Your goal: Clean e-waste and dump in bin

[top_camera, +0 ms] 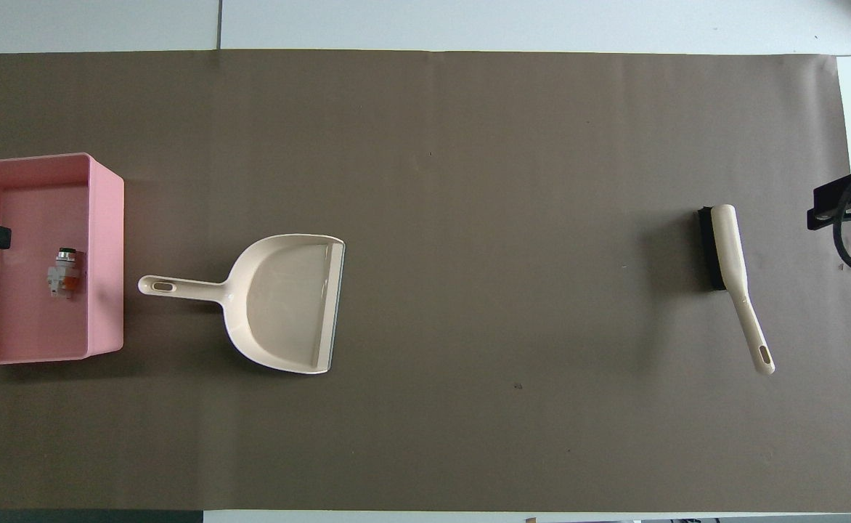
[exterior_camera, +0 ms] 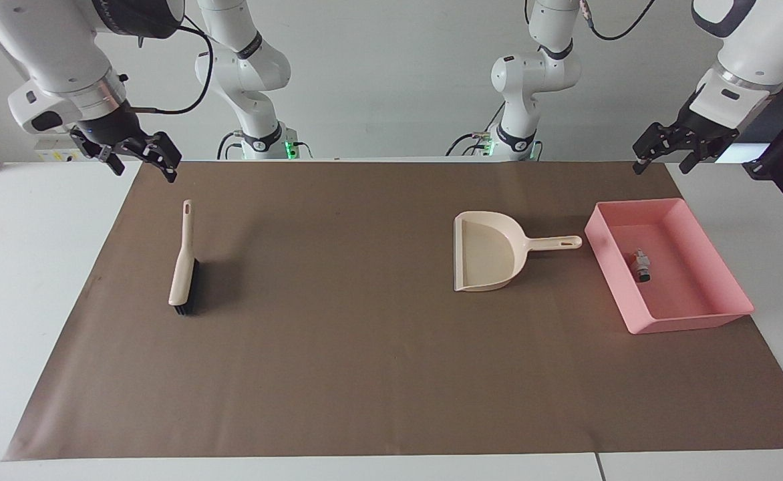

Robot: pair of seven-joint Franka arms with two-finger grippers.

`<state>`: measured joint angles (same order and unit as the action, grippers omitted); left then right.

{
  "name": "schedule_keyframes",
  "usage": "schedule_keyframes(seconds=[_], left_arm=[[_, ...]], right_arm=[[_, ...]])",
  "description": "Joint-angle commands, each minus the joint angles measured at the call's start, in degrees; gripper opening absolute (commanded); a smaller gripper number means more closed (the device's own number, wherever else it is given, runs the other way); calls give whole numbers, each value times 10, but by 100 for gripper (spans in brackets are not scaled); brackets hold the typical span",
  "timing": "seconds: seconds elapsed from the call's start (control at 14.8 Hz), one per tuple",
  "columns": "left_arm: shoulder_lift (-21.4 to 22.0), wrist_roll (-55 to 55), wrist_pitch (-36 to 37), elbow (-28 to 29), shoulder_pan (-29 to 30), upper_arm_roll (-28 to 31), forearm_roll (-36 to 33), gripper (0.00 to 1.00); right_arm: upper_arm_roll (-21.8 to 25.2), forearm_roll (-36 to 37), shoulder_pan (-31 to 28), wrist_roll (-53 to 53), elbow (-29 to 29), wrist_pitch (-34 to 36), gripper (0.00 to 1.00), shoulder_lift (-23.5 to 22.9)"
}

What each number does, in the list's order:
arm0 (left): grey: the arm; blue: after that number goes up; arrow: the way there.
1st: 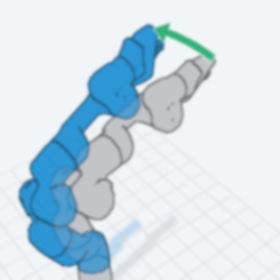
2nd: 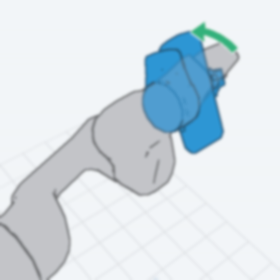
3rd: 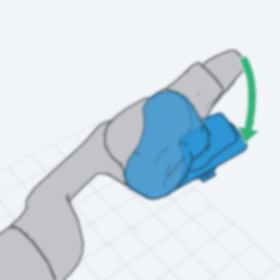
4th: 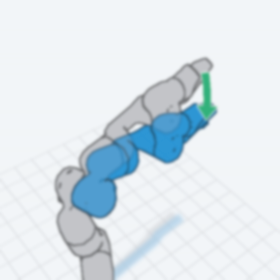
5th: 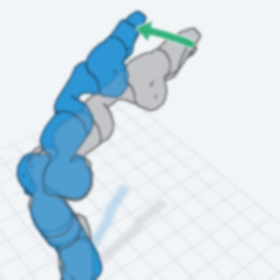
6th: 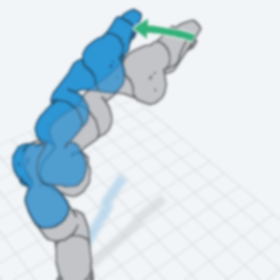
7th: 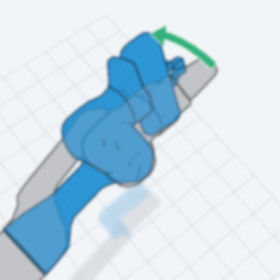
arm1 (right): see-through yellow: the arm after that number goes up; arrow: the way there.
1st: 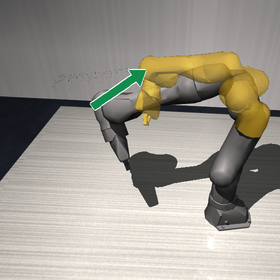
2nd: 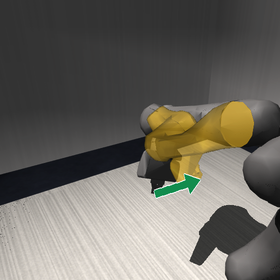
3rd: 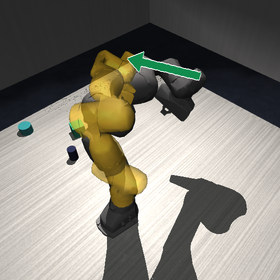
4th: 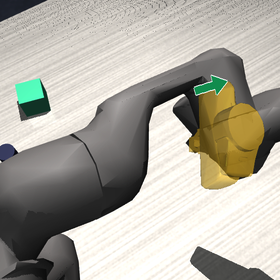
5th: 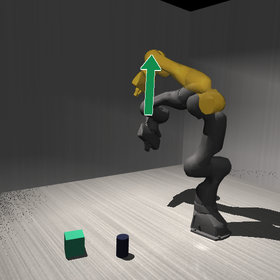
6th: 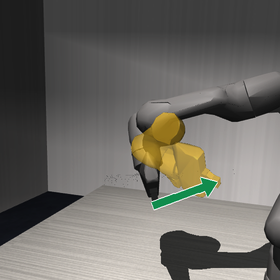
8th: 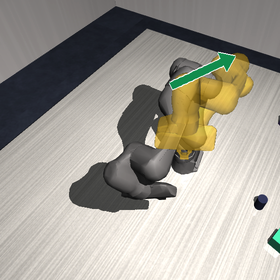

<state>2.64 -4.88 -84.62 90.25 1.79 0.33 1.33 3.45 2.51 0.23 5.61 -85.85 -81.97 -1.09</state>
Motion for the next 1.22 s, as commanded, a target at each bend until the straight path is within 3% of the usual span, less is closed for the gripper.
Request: schedule_keyframes(seconds=[0.0,0.34,1.15], left_arm=[[7,7,17,12,-2,-4,-11,98],[19,8,0,38,-3,-4,-12,98],[19,24,-13,39,-6,-5,-12,98]], right_arm=[[-12,0,-6,12,1,8,100,2],[-13,0,-8,11,1,9,100,10],[-13,0,-7,11,0,9,100,10]])
